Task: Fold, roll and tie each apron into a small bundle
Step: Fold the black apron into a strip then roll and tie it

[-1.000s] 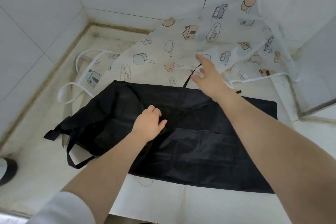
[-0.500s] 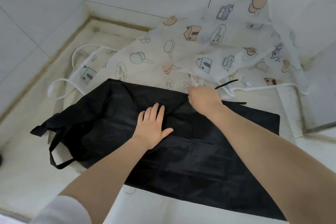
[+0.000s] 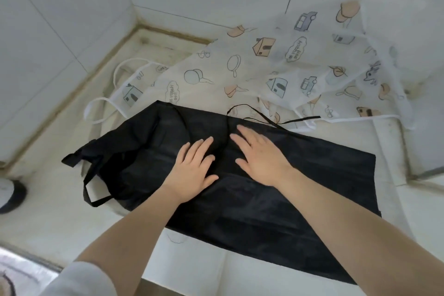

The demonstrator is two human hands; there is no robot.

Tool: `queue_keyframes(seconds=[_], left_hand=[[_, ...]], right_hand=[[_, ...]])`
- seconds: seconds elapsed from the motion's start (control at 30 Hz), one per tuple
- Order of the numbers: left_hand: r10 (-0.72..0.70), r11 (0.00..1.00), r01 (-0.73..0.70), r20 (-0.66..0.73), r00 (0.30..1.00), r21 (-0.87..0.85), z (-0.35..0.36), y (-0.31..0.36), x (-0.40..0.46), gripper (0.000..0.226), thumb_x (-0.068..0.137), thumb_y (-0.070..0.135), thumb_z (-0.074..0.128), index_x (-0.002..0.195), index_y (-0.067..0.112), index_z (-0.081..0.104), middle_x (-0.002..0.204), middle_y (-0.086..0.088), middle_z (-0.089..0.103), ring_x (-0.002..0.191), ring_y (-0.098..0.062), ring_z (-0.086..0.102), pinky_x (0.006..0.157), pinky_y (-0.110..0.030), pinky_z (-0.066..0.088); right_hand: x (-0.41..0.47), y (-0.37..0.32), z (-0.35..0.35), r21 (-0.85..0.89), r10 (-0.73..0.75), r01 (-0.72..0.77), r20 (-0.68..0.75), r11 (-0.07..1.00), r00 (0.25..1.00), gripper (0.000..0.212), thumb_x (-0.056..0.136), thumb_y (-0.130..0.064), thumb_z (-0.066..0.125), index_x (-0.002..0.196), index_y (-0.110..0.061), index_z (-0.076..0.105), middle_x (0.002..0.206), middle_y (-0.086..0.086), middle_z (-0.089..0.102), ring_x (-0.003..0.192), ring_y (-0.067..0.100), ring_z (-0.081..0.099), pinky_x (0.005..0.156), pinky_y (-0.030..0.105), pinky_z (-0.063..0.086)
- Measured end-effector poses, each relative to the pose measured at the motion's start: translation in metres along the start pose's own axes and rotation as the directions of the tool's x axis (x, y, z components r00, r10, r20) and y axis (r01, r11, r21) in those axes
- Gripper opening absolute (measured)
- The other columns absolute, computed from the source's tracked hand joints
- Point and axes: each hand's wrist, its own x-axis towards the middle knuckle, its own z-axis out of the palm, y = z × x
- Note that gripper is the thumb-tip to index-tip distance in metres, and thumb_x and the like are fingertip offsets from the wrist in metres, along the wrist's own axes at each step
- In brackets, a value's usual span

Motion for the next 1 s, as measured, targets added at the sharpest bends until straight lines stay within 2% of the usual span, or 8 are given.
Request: queue_keyframes(seconds=[0.13, 0.3, 0.47, 0.57, 0.63, 0.77, 0.87, 1.0], left_hand=[[0.103, 0.993, -0.103, 0.000, 0.995, 0.062, 0.000, 0.007, -0.016, 0.065, 0.089, 0.055, 0.033, 0.139, 0.014, 0.039, 0.149, -0.014, 0.031, 0.135, -0.029, 0.028, 0.110, -0.047, 0.018], [0.141, 0.978, -0.166, 0.186, 0.972, 0.127, 0.007, 0.010, -0.037, 0.066, 0.088, 0.054, 0.027, 0.133, 0.013, 0.052, 0.140, -0.011, 0.048, 0.124, -0.028, 0.052, 0.102, -0.043, 0.041], [0.252, 0.960, -0.263, 0.105, 0.962, 0.099, 0.000, 0.017, -0.047, 0.053, 0.087, 0.047, 0.040, 0.124, 0.014, 0.061, 0.143, -0.016, 0.042, 0.126, -0.031, 0.049, 0.099, -0.045, 0.042], [0.354, 0.933, -0.359, 0.121, 0.927, 0.020, -0.005, 0.028, -0.057, 0.063, 0.095, 0.053, 0.018, 0.131, 0.016, 0.055, 0.151, -0.015, 0.030, 0.134, -0.029, 0.039, 0.107, -0.043, 0.032], [0.368, 0.930, -0.361, 0.189, 0.911, -0.069, -0.004, 0.029, -0.063, 0.085, 0.085, 0.067, -0.004, 0.147, 0.018, 0.028, 0.158, -0.009, 0.000, 0.144, -0.024, 0.012, 0.115, -0.035, 0.010], [0.339, 0.940, -0.315, 0.249, 0.907, -0.132, 0.005, 0.013, -0.072, 0.107, 0.065, 0.084, -0.015, 0.150, 0.022, 0.002, 0.153, 0.002, -0.021, 0.144, -0.016, -0.014, 0.114, -0.029, -0.013], [0.342, 0.939, -0.305, 0.319, 0.884, -0.160, 0.002, 0.008, -0.074, 0.107, 0.066, 0.089, 0.007, 0.150, 0.024, -0.002, 0.154, 0.003, -0.018, 0.141, -0.011, -0.020, 0.113, -0.029, -0.015], [0.307, 0.945, -0.235, 0.370, 0.877, -0.227, -0.012, 0.016, -0.071, 0.078, 0.085, 0.044, 0.043, 0.151, 0.022, 0.009, 0.158, 0.001, -0.009, 0.145, -0.014, -0.013, 0.115, -0.029, -0.010]], right_hand=[[-0.045, -0.004, 0.033, -0.135, 0.168, -0.145, 0.179, 0.980, 0.969, 0.071, 0.086, -0.064, -0.001, 0.143, -0.028, -0.024, 0.154, 0.003, -0.027, 0.146, 0.022, -0.012, 0.118, 0.038, -0.003], [-0.110, -0.003, 0.052, -0.096, 0.583, -0.575, 0.179, 0.812, 0.793, 0.068, 0.096, -0.058, 0.013, 0.149, -0.027, -0.014, 0.158, 0.002, -0.018, 0.146, 0.024, -0.011, 0.119, 0.042, 0.002], [-0.150, -0.013, 0.042, -0.072, 0.821, -0.827, 0.200, 0.557, 0.535, 0.068, 0.098, -0.051, 0.026, 0.151, -0.022, -0.004, 0.159, 0.008, -0.006, 0.146, 0.028, 0.006, 0.118, 0.045, 0.015], [-0.138, -0.048, 0.026, 0.036, 0.611, -0.616, 0.093, 0.787, 0.786, 0.068, 0.096, -0.047, 0.040, 0.151, -0.021, 0.009, 0.159, 0.007, 0.003, 0.144, 0.026, 0.017, 0.116, 0.040, 0.022], [-0.126, -0.079, 0.022, 0.186, 0.358, -0.387, 0.169, 0.903, 0.918, 0.068, 0.095, -0.050, 0.042, 0.151, -0.026, 0.014, 0.160, -0.001, 0.003, 0.146, 0.023, 0.010, 0.117, 0.039, 0.019], [-0.117, -0.099, 0.030, 0.186, 0.311, -0.391, 0.351, 0.902, 0.883, 0.089, 0.083, -0.059, 0.056, 0.151, -0.029, 0.007, 0.159, -0.006, -0.007, 0.146, 0.025, -0.009, 0.118, 0.048, 0.006], [-0.120, -0.099, 0.030, 0.043, 0.322, -0.372, 0.418, 0.927, 0.850, 0.093, 0.084, -0.041, 0.062, 0.151, -0.030, -0.002, 0.158, -0.006, -0.015, 0.145, 0.029, -0.011, 0.114, 0.057, 0.011], [-0.118, -0.109, 0.027, -0.065, 0.370, -0.380, 0.422, 0.923, 0.828, 0.086, 0.088, -0.004, 0.047, 0.151, -0.031, -0.005, 0.158, -0.004, -0.018, 0.145, 0.035, -0.007, 0.112, 0.057, 0.021]])
